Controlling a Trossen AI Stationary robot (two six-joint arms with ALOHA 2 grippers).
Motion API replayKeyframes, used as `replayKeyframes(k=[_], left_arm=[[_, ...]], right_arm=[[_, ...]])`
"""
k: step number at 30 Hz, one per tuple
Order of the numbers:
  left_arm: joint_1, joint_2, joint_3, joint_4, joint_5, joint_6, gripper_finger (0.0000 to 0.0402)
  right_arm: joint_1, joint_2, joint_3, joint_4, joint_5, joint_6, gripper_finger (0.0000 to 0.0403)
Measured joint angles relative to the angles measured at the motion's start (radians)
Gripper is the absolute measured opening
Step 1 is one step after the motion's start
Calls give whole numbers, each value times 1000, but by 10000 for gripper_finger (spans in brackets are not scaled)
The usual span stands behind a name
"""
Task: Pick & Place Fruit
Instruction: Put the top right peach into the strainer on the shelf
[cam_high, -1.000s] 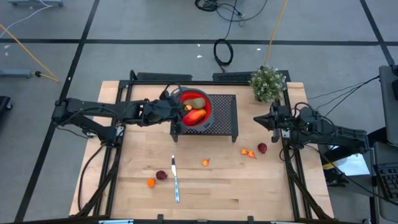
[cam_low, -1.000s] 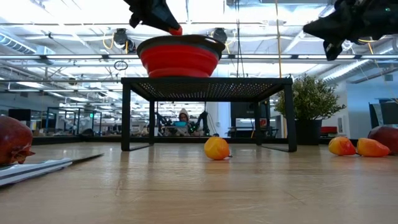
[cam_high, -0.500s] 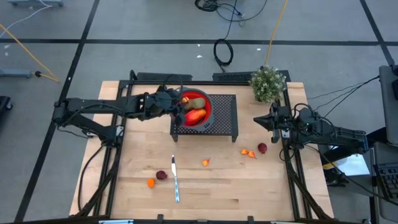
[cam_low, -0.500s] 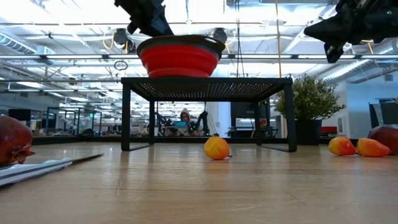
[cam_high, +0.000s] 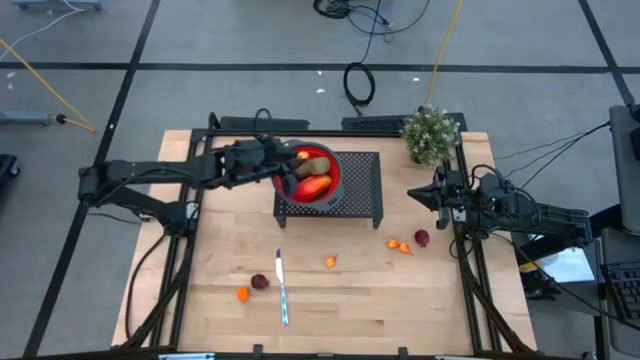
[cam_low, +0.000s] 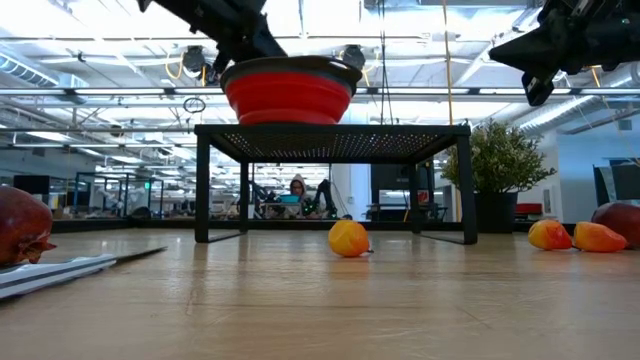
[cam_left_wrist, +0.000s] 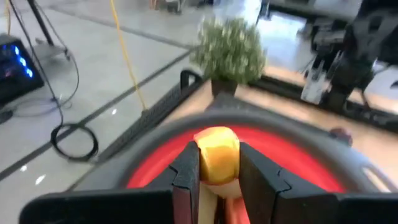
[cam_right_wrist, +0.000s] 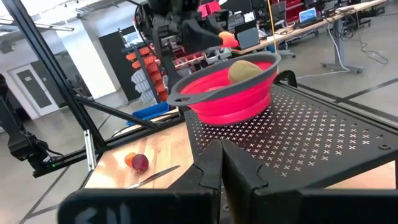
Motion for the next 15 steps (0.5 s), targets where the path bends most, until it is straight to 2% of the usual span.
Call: replayKeyframes(k=[3, 8, 15], left_arm=[[31, -45, -43, -25, 14, -1, 79], [70, -69, -102, 36, 138, -50, 79], [71, -68, -104, 43, 123, -6, 79]], right_arm=[[0, 0, 0, 0, 0, 0, 0], [0, 0, 0, 0, 5, -10, 0], [0, 0, 0, 0, 8, -8, 0]])
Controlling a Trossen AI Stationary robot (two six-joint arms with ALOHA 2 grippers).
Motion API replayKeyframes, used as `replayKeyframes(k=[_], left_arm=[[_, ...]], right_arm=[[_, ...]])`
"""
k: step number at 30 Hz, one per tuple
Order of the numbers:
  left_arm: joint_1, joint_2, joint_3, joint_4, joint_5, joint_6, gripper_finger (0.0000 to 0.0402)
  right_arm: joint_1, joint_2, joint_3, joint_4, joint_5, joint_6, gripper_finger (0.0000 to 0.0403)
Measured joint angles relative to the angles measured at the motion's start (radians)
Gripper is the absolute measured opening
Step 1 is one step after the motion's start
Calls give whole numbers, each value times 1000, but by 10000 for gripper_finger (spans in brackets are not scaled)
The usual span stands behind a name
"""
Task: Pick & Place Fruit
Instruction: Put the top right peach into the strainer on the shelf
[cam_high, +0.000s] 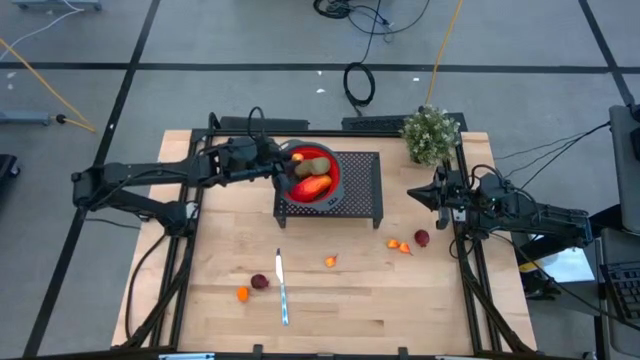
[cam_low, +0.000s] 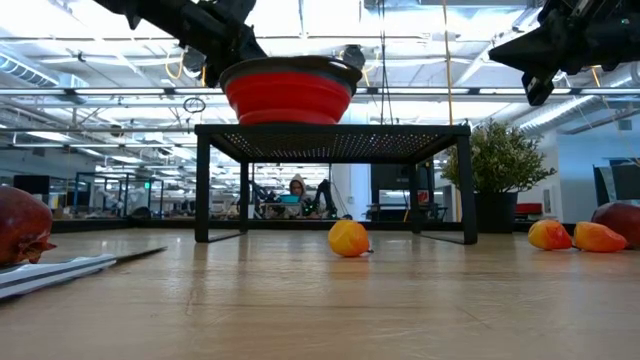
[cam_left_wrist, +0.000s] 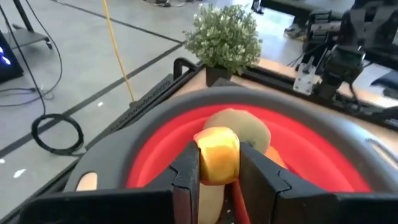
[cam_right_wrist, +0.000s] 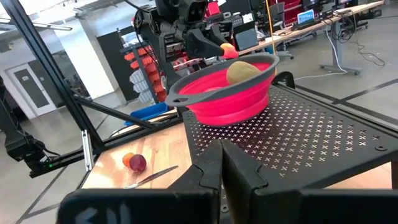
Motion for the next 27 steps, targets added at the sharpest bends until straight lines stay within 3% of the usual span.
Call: replayKeyframes(k=[27], left_arm=[[2, 51, 0, -26, -22, 36, 79]], right_arm=[[0, 0, 0, 1, 45, 1, 0]])
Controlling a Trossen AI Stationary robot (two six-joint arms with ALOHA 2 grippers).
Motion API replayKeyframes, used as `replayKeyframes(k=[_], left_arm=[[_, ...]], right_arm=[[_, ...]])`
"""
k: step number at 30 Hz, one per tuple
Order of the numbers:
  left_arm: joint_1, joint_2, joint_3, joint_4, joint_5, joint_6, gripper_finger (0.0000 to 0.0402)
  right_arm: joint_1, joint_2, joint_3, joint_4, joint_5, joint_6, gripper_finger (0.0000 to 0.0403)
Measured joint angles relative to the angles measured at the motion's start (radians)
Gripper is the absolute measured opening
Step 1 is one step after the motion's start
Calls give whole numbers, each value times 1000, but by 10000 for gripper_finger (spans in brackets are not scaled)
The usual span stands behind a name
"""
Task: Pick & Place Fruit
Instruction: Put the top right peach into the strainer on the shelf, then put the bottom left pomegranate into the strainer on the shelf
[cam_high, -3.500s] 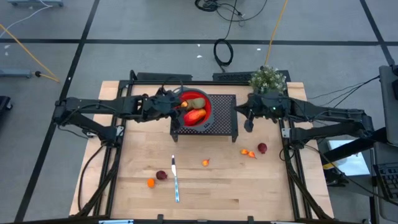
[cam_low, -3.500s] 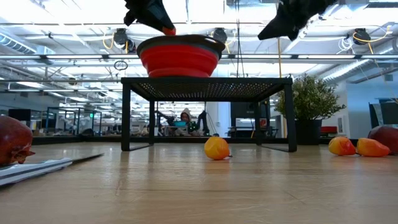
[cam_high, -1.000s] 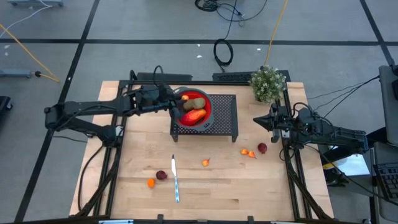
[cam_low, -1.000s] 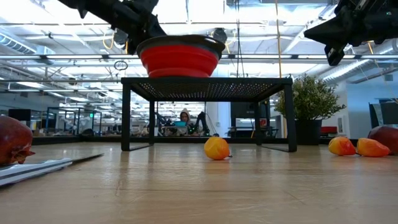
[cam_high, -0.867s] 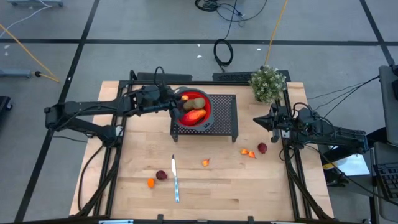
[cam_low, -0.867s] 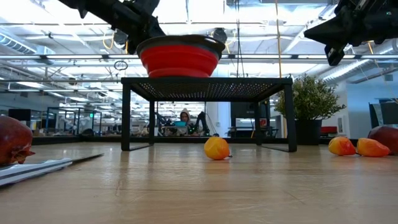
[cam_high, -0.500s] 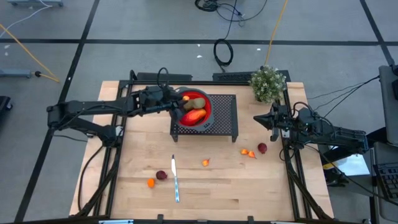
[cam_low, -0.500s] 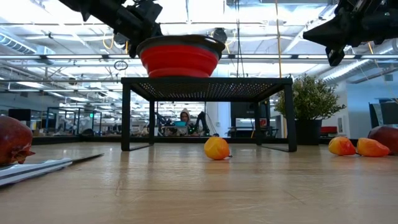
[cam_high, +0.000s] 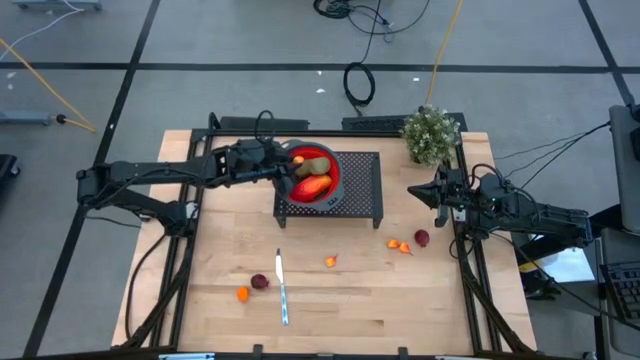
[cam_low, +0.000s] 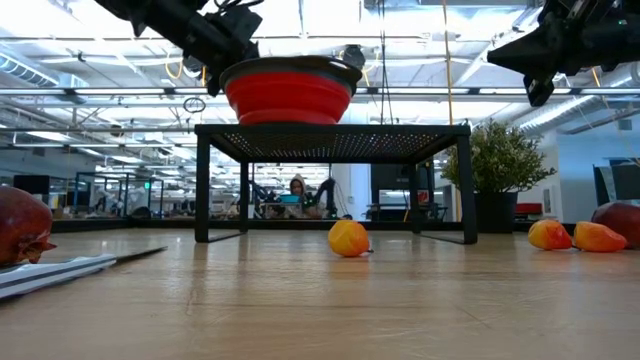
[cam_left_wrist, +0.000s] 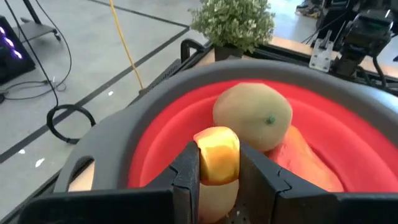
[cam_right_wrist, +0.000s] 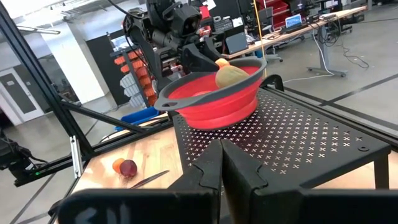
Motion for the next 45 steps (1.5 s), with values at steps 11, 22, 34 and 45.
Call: replayKeyframes(k=[11, 22, 34, 45], left_arm=[[0, 0, 0, -27, 0, 4, 85], [0, 0, 0, -32, -25, -4, 159], [-5, -70, 77, -68, -9, 34, 208], [-103, -275, 139, -321, -8, -203, 209]], right_arm=[[0, 0, 0, 0, 0, 0, 0], [0, 0, 0, 0, 0, 0, 0], [0, 0, 2, 25, 0, 0, 0], [0, 0, 2, 26, -1, -3, 0]])
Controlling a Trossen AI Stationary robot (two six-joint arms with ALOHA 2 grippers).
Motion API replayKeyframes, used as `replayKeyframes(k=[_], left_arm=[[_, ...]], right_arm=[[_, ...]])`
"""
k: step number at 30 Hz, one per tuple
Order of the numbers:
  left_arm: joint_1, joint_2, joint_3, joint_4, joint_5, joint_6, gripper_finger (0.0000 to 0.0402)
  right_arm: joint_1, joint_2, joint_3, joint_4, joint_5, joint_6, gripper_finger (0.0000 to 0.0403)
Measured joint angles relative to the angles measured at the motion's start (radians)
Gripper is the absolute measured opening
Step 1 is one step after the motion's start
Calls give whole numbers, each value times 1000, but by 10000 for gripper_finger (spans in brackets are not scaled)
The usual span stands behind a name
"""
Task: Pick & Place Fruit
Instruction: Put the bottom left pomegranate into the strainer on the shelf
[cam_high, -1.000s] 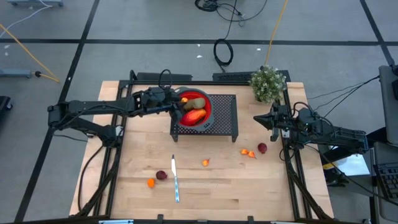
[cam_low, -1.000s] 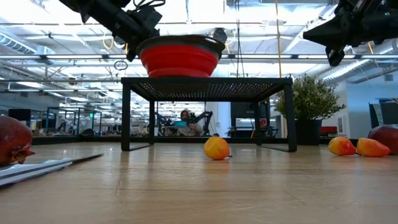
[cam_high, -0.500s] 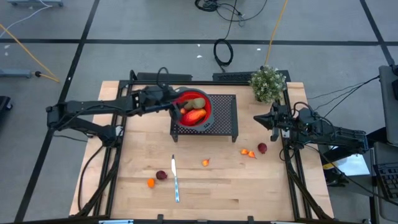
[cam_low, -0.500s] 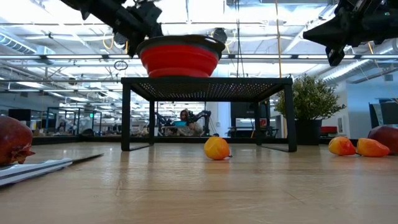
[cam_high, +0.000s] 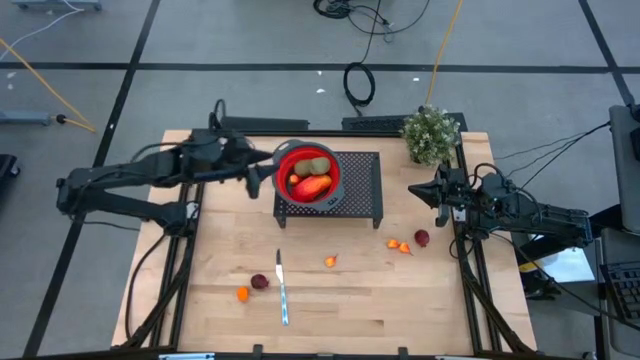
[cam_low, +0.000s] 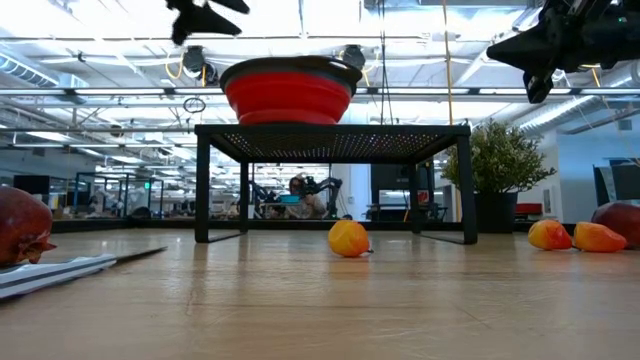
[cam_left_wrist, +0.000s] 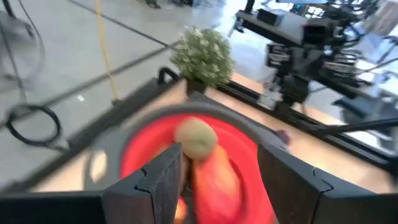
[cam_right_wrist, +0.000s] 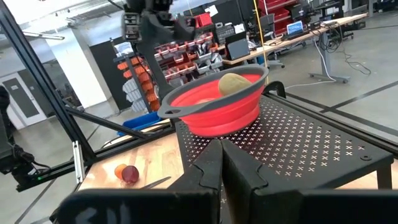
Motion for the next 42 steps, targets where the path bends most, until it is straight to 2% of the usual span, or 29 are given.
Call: replayKeyframes(k=[10, 18, 25, 29, 33, 42], left_arm=[[-180, -129, 0, -242, 70, -293, 209], [-330, -130, 0, -388, 146, -471, 209], [-451, -130, 0, -519, 159, -595, 209], [-516, -125, 0, -564, 184, -576, 209], [-589, -109, 0, -619, 183, -487, 209], [-715, -8, 0, -639, 134, -113, 209]], right_arm=[[0, 0, 0, -4, 0, -1, 0], [0, 0, 0, -4, 0, -1, 0], [0, 0, 0, -4, 0, -1, 0], [0, 0, 0, -4, 0, -1, 0], [0, 0, 0, -4, 0, -1, 0], [0, 0, 0, -4, 0, -1, 0]])
